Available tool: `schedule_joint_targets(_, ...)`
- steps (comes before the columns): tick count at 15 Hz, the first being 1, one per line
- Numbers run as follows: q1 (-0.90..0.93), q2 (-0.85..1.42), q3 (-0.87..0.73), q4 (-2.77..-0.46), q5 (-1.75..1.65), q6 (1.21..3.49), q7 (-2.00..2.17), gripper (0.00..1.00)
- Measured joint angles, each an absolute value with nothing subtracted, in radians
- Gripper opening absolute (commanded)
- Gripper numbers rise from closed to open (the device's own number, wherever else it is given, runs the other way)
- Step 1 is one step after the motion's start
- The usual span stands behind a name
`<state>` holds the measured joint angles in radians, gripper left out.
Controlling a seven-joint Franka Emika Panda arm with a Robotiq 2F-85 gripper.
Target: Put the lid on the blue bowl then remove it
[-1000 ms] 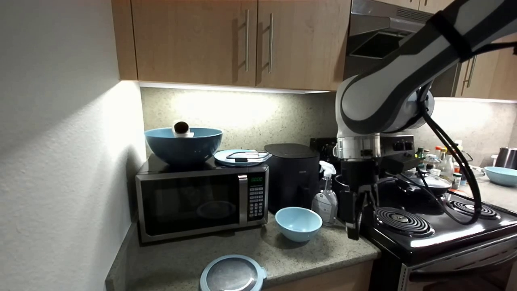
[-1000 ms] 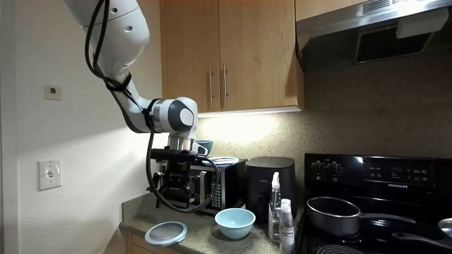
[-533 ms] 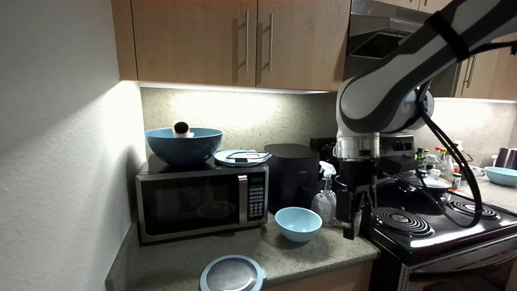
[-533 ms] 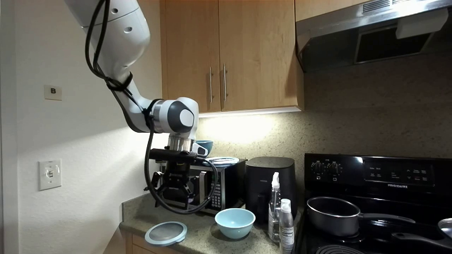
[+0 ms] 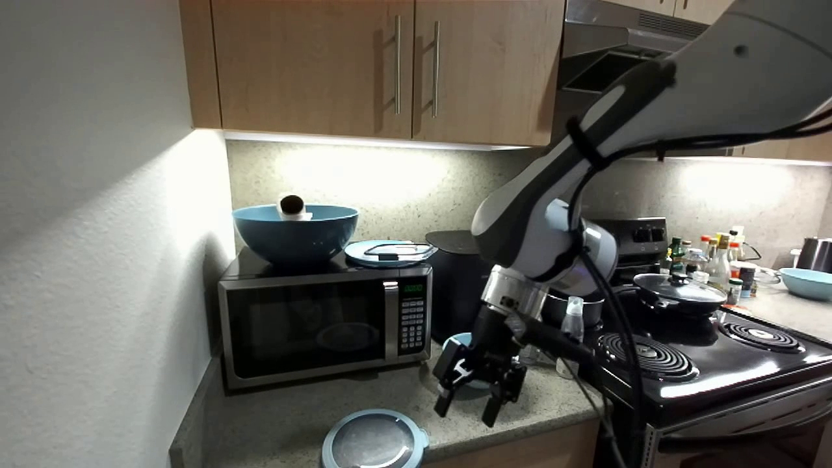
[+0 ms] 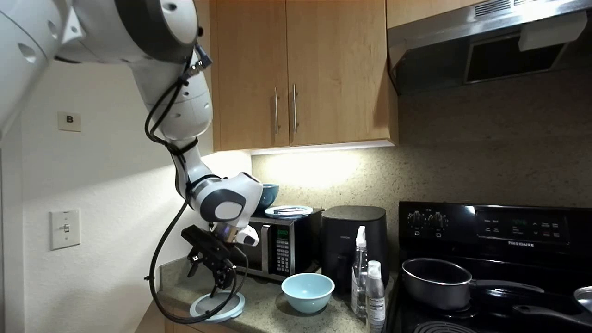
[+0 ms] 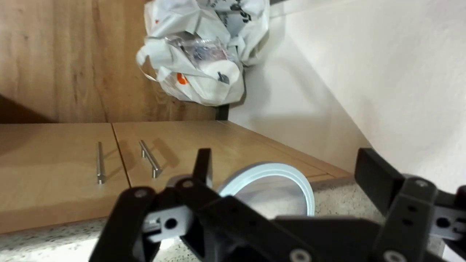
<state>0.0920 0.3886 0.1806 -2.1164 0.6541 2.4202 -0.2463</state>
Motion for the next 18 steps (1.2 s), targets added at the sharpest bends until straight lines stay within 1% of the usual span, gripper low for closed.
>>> schedule_joint_targets(3,0.093,0.481,0.213,-2.047,0.707,2.496,-0.246,1.0)
schedule_joint_targets(7,0.09,0.491,0.213,-2.029,0.709,2.496,-0.246,1.0)
schedule_joint_targets(9,0.064,0.495,0.243,-2.029,0.76,2.496,-0.294,1.0)
schedule_joint_targets(14,-0.109,0.611,0.429,-2.021,1.1,2.574,-0.644,1.0)
schedule_joint_targets(18,-0.195,0.761,0.478,-2.009,1.386,2.579,-0.858,1.0)
